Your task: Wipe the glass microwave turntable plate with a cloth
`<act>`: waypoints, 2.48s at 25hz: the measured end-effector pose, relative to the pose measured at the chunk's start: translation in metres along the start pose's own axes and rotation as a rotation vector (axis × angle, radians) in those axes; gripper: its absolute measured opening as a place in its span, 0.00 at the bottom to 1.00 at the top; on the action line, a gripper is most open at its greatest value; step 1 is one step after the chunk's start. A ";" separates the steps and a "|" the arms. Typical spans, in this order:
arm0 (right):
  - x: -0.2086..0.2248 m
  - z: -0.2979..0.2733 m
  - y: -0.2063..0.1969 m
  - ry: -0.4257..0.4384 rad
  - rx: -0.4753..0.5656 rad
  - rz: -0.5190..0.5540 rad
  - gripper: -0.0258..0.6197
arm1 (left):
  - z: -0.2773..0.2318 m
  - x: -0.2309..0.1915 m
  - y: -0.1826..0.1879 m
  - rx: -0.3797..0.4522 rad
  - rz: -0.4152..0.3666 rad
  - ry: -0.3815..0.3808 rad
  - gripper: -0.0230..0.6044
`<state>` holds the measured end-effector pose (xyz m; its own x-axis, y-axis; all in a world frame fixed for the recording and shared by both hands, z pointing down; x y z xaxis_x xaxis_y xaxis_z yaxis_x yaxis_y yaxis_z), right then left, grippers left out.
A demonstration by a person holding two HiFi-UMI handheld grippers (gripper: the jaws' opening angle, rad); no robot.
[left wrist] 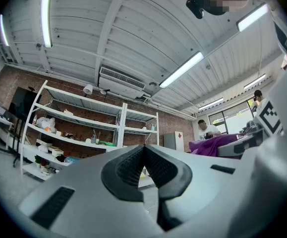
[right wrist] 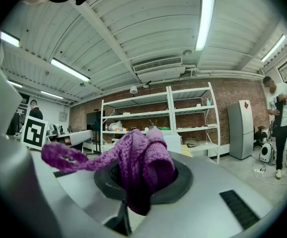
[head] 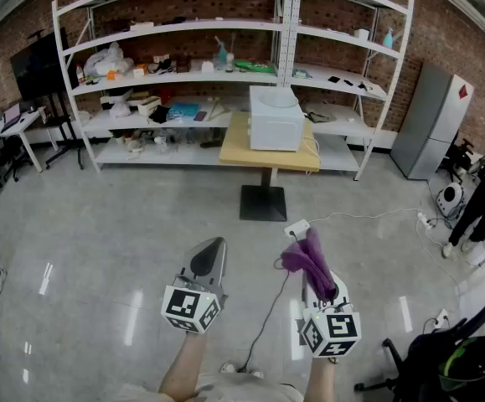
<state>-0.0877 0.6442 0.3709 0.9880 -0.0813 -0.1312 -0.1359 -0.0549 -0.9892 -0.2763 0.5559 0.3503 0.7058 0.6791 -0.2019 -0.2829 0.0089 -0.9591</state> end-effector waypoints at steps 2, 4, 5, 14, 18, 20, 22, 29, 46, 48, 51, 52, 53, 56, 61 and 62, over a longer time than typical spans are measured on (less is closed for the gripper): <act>0.003 -0.002 0.001 0.003 -0.002 -0.003 0.12 | -0.005 0.003 0.002 0.000 -0.006 -0.005 0.04; 0.003 -0.003 -0.001 0.007 -0.002 -0.007 0.12 | -0.007 0.004 0.000 -0.001 -0.008 -0.012 0.04; 0.001 -0.003 -0.004 0.008 -0.003 -0.009 0.12 | -0.007 0.004 -0.002 -0.003 -0.008 -0.016 0.04; -0.002 -0.002 -0.015 0.032 -0.016 -0.019 0.12 | -0.006 0.001 -0.011 -0.017 -0.005 -0.014 0.04; -0.005 -0.002 -0.017 0.050 -0.019 -0.030 0.12 | -0.003 -0.004 -0.014 -0.032 0.000 0.002 0.04; -0.003 -0.002 -0.019 0.059 -0.021 -0.045 0.12 | -0.002 -0.004 -0.015 -0.032 -0.001 0.014 0.04; 0.001 0.000 -0.023 0.067 -0.023 -0.065 0.12 | -0.001 -0.001 -0.017 -0.029 -0.002 0.023 0.04; 0.021 0.008 -0.041 0.075 -0.057 -0.129 0.12 | -0.002 0.009 -0.028 -0.047 0.003 0.042 0.04; 0.092 -0.132 -0.065 0.083 -0.069 -0.113 0.12 | -0.134 -0.057 -0.068 -0.060 0.008 0.085 0.04; 0.098 -0.171 -0.057 0.088 -0.069 -0.107 0.12 | -0.166 -0.078 -0.067 -0.057 0.016 0.082 0.04; 0.108 -0.232 -0.043 0.092 -0.056 -0.098 0.12 | -0.212 -0.110 -0.062 -0.044 0.021 0.071 0.04; 0.111 -0.251 -0.038 0.088 -0.049 -0.100 0.12 | -0.228 -0.121 -0.061 -0.041 0.023 0.066 0.04; 0.114 -0.269 -0.035 0.084 -0.043 -0.104 0.12 | -0.243 -0.132 -0.060 -0.040 0.025 0.060 0.04; 0.122 -0.311 -0.031 0.073 -0.042 -0.115 0.12 | -0.281 -0.157 -0.059 -0.038 0.035 0.044 0.04; 0.140 -0.364 -0.037 0.066 -0.072 -0.147 0.12 | -0.330 -0.188 -0.063 -0.040 0.051 0.044 0.04; 0.146 -0.375 -0.038 0.064 -0.075 -0.144 0.12 | -0.340 -0.193 -0.066 -0.038 0.055 0.047 0.04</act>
<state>0.0343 0.2610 0.4142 0.9913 -0.1305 0.0188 -0.0002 -0.1441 -0.9896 -0.1732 0.1742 0.3849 0.7195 0.6428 -0.2629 -0.2980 -0.0561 -0.9529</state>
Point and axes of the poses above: the fingertips, and each gripper's own axes: z backward along the fingers, x to its right, y out of its top, the point moved 1 cm from there along z, backward along the fingers, and after that the axes turned 10 degrees about z, right-handed, at the moved point
